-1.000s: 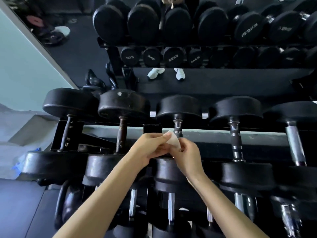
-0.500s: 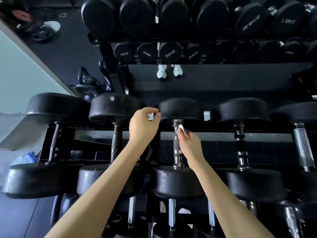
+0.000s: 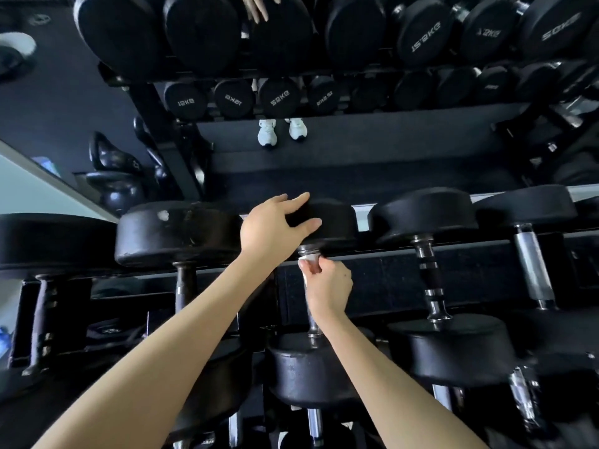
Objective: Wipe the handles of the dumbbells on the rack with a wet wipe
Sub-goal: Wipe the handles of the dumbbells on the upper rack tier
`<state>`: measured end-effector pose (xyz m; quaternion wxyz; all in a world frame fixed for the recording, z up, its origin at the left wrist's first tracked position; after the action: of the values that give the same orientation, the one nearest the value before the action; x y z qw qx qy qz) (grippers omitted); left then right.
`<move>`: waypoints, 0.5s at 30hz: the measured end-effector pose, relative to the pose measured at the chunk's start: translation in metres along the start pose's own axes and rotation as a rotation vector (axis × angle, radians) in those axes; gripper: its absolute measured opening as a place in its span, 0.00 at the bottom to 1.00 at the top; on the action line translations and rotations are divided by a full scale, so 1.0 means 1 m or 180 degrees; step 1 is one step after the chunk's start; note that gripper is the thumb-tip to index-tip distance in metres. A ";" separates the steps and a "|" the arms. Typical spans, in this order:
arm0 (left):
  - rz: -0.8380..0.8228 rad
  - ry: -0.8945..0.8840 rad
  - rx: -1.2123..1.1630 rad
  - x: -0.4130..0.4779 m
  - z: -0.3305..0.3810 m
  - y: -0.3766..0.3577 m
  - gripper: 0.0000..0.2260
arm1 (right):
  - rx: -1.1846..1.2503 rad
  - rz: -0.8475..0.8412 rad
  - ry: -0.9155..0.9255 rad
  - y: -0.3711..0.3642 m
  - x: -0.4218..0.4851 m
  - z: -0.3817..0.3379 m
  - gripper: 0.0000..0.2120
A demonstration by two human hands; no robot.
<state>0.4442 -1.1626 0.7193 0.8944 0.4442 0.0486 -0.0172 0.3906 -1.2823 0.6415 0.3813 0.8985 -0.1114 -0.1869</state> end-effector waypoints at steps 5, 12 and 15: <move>0.0019 -0.0137 -0.0217 -0.001 -0.003 0.001 0.22 | 0.1496 -0.0667 -0.0673 0.004 0.019 0.014 0.13; 0.0115 -0.0102 -0.0495 -0.004 -0.003 -0.003 0.21 | 0.2551 -0.1486 -0.1597 -0.002 0.019 0.026 0.12; 0.0151 -0.0035 -0.0567 -0.002 -0.004 -0.004 0.20 | 0.0661 -0.0517 0.0003 0.004 0.017 0.005 0.16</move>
<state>0.4419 -1.1623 0.7138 0.9308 0.3638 0.0345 0.0060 0.4034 -1.2939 0.6366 0.2699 0.9393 -0.0568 -0.2042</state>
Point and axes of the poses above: each hand's wrist, its own x-axis towards the middle knuckle, its own y-axis out of the back of the hand, z = x × y, the point moved 5 cm from there along x, towards the middle knuckle, and after that the axes turned 4 degrees about -y, right-handed, at the moved point
